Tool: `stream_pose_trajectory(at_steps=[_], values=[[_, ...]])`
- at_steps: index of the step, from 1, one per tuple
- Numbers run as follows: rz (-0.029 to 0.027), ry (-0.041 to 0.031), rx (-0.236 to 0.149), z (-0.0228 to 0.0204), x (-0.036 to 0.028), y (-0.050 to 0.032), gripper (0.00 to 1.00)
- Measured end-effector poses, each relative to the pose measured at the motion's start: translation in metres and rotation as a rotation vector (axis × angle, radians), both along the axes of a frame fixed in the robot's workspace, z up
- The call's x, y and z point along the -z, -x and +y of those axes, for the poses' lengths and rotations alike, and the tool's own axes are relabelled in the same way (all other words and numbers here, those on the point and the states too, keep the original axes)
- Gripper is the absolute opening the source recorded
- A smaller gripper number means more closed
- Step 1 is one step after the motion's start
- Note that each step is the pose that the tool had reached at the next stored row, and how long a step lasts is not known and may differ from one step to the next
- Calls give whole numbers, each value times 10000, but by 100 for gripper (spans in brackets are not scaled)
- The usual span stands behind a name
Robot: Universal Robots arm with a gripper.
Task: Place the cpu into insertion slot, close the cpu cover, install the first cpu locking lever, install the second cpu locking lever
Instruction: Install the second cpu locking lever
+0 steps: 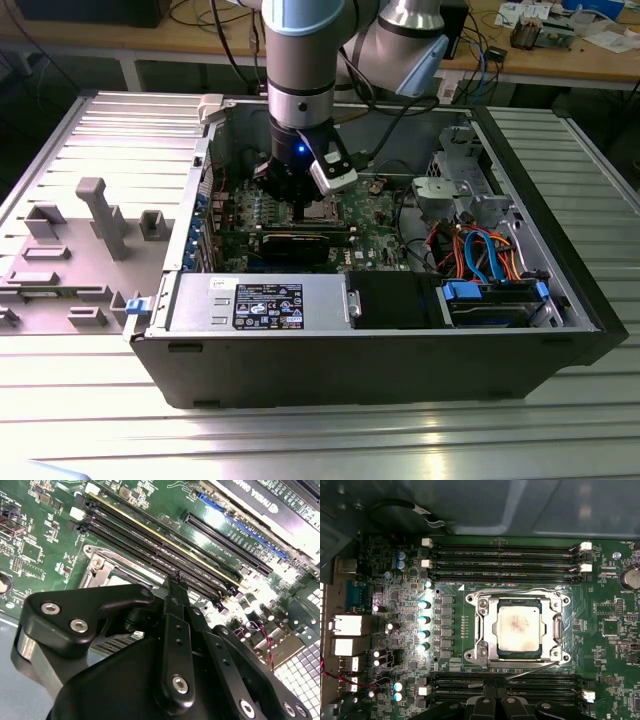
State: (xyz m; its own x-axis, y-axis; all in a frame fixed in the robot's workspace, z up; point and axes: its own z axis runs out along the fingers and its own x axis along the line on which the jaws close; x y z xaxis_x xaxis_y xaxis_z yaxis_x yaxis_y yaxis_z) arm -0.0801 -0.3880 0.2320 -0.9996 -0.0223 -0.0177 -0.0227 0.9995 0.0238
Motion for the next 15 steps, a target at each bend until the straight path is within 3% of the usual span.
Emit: stream_pose_trajectory(at_steps=[11,15], values=[[0,-21,1,-1,0,1,11],[15,-146,1,-13,-1,1,11]])
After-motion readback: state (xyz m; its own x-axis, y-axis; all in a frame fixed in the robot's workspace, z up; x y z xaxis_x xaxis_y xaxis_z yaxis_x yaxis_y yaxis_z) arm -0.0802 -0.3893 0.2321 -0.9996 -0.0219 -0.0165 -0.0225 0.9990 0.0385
